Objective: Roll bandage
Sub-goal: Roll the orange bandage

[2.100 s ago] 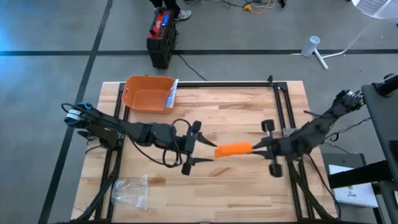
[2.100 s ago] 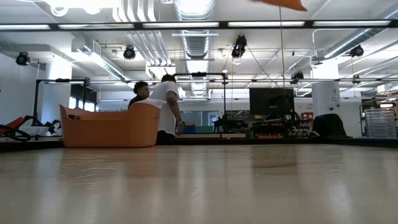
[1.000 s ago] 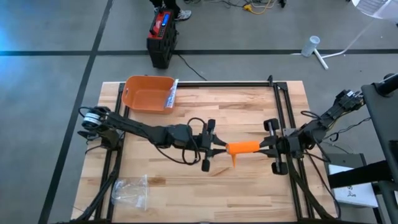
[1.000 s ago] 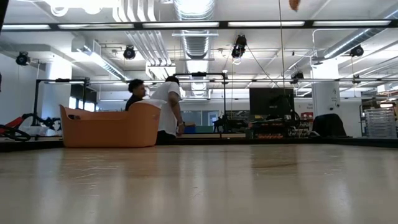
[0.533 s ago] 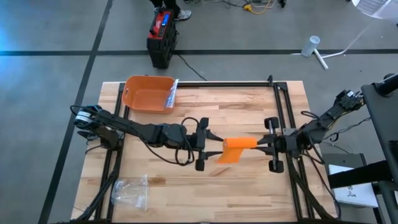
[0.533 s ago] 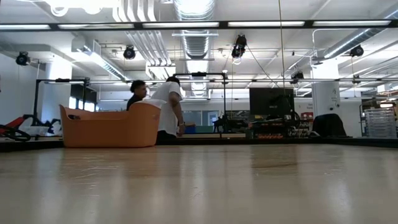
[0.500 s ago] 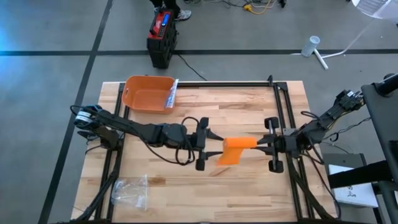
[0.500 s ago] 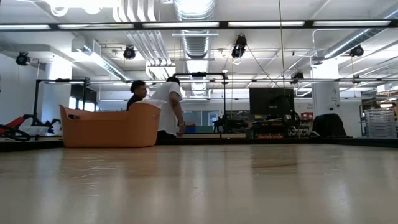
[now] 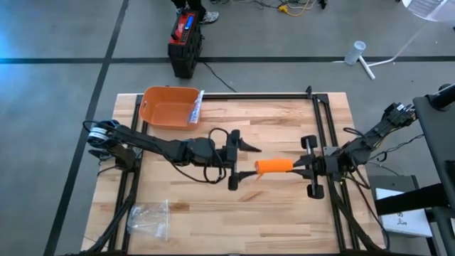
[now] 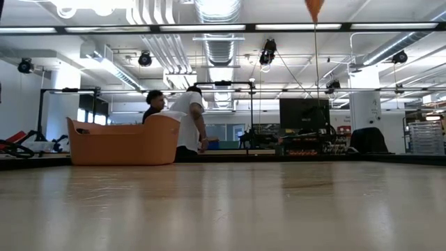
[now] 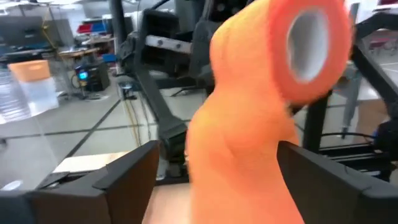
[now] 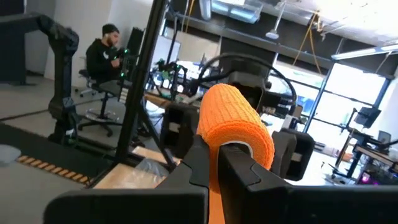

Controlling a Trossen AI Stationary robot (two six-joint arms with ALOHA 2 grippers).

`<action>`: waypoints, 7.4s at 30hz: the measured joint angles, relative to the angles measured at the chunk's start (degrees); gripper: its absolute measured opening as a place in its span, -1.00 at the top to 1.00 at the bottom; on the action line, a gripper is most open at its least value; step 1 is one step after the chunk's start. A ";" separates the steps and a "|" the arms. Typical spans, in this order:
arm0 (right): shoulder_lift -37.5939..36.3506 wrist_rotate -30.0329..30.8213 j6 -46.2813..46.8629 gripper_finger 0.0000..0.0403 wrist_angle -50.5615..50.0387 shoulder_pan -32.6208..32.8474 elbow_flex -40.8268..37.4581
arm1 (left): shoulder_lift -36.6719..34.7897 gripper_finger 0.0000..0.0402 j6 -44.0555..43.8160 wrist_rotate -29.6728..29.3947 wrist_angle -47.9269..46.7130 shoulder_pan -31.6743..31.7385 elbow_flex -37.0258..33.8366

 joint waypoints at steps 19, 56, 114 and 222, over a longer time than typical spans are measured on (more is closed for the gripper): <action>1.30 4.79 0.63 0.99 -1.39 -0.39 -0.04 | -5.91 -0.20 -0.51 -0.37 -11.63 -0.17 -0.02; 6.21 -2.75 22.83 0.99 -8.40 -2.19 -0.02 | 0.45 1.00 25.76 -12.38 -9.52 1.02 11.87; 6.93 -7.78 5.38 0.96 4.47 -2.74 7.32 | -0.66 1.00 7.44 -16.36 -31.22 -0.97 12.44; 4.08 -6.28 -4.76 0.96 -12.00 -3.45 7.45 | -1.12 0.54 13.24 0.36 -20.60 -3.58 13.44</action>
